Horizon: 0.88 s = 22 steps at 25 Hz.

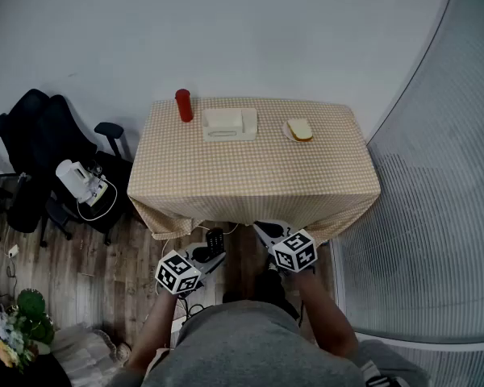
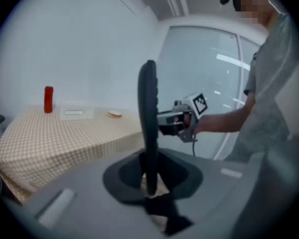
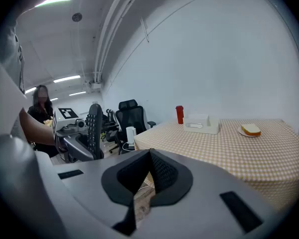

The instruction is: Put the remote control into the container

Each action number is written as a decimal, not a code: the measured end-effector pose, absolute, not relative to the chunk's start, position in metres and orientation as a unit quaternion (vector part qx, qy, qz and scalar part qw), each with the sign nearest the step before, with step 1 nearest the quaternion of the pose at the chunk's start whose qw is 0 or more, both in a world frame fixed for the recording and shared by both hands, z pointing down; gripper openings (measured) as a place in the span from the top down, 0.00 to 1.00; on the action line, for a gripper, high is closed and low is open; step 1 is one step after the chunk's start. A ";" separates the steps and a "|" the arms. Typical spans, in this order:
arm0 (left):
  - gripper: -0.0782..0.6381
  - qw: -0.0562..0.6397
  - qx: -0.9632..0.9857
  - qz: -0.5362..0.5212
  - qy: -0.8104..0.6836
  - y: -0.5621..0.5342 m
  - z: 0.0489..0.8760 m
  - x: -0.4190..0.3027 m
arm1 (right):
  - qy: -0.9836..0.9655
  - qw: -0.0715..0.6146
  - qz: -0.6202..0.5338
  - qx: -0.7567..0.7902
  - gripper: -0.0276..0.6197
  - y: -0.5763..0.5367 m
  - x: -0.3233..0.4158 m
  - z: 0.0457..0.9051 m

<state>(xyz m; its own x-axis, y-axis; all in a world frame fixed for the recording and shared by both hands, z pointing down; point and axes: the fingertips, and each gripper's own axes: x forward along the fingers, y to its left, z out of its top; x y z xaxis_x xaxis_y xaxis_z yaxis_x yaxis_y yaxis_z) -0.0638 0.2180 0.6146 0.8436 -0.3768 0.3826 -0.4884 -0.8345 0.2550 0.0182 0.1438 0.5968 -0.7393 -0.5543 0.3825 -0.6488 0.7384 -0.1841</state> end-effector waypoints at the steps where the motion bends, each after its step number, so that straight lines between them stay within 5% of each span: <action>1: 0.81 0.173 0.944 0.164 -0.229 0.220 0.618 -0.063 | -0.921 0.151 0.153 0.326 0.93 0.145 0.018 0.596; 22: 0.81 0.180 0.945 0.159 -0.221 0.213 0.604 -0.063 | -0.922 0.164 0.150 0.316 0.93 0.142 0.009 0.585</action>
<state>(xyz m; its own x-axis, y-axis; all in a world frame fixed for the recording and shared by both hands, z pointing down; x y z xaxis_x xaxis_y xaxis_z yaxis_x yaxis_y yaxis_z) -0.0627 0.2134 0.6043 0.8521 -0.3603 0.3797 -0.4747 -0.8375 0.2705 0.0085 0.1419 0.5854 -0.7470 -0.5336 0.3966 -0.6318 0.7555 -0.1735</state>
